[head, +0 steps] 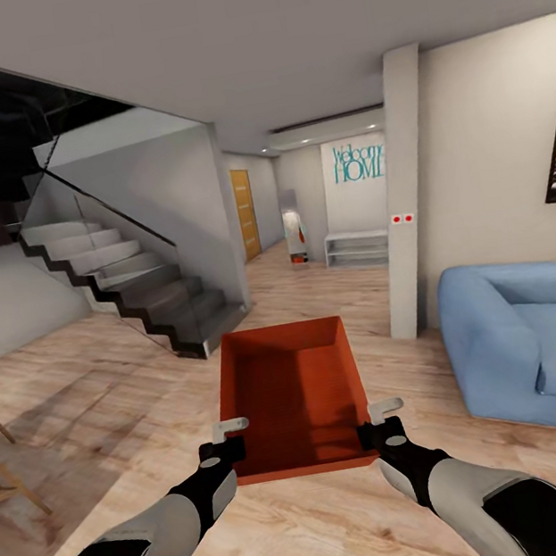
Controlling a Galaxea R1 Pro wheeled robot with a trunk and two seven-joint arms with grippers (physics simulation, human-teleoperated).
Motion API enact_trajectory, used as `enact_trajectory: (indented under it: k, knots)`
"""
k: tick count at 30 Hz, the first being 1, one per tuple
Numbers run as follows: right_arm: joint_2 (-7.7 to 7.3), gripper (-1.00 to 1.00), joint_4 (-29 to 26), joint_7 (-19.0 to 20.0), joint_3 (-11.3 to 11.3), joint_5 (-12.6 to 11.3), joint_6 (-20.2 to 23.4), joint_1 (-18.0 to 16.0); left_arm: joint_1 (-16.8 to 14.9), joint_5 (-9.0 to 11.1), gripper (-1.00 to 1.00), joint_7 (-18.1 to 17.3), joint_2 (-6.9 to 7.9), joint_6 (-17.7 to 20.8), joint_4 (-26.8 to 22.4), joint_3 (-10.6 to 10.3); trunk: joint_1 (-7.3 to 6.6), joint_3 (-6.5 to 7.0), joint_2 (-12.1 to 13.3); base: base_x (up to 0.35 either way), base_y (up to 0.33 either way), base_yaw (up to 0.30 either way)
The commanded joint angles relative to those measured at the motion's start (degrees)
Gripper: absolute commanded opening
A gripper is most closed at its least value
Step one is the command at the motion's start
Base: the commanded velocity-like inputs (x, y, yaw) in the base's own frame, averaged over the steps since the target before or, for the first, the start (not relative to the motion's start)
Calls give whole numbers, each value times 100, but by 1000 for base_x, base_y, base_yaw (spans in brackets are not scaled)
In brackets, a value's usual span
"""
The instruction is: Move the two storage containers from the living room to the garage. In the garage, place one container on the floor and stack the other container on top of it (either order is fine).
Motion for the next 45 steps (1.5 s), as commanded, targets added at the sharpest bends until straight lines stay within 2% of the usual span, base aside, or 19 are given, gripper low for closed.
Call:
enact_trajectory:
  k: [1,18,32,45]
  knots:
    - [18,-100,36,-44,-43,-148,-34,-4,-9,10,-100,104,-26,-86,-11,124,5,-7,-7,315,0,0]
    - [18,-100,36,-42,-43,-147,-33,-4,-9,15,-100,104,-18,-86,-14,124,5,-7,-7,315,0,-2]
    - [18,-100,36,-44,-43,-147,-28,-4,-9,15,-100,104,-13,-87,-18,124,5,-7,-7,316,0,-241]
    - [18,-100,36,-35,-43,-147,-31,-4,-9,15,-100,104,-9,-86,-18,124,5,-7,-7,320,0,-15]
